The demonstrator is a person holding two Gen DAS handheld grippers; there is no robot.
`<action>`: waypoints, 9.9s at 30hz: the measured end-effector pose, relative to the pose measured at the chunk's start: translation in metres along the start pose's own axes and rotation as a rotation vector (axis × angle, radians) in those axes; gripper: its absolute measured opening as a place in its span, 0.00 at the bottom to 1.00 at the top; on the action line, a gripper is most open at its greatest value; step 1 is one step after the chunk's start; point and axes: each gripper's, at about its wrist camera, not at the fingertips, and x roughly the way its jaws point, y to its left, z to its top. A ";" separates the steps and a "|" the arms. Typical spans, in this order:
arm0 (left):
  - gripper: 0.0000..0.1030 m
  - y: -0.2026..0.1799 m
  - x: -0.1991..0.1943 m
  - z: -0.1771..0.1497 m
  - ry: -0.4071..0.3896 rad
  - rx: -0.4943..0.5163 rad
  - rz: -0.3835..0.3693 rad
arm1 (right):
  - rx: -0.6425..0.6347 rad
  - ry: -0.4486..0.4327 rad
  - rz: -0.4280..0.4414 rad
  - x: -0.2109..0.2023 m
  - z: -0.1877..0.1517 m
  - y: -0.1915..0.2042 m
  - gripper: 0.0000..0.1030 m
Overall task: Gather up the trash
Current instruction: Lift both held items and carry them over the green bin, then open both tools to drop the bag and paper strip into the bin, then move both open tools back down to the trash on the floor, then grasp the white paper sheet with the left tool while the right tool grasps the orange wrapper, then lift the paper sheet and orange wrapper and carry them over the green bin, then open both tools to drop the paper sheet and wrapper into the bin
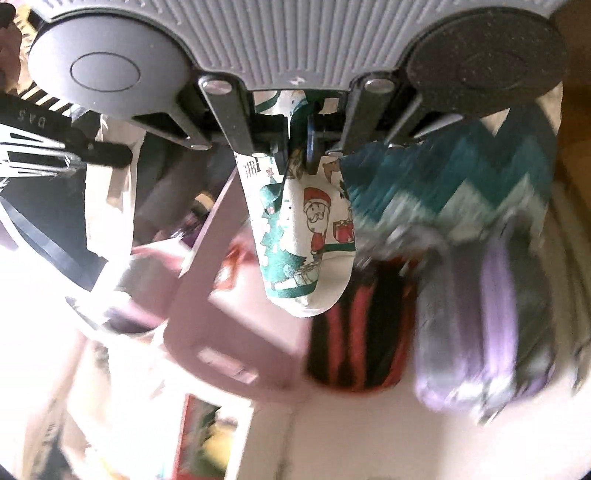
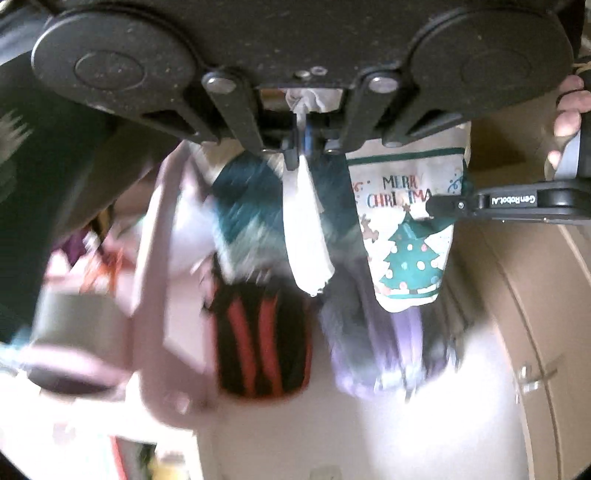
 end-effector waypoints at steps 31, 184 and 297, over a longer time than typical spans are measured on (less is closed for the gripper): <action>0.08 -0.324 0.093 0.147 -0.008 0.250 -0.330 | 0.176 -0.070 -0.457 -0.088 0.058 -0.224 0.03; 0.04 0.298 0.396 -0.460 0.874 -0.717 0.331 | 0.041 0.966 0.016 0.587 -0.378 0.081 0.43; 0.66 -0.352 0.141 0.084 0.208 0.466 -0.184 | 0.166 0.002 -0.493 -0.087 0.022 -0.215 0.55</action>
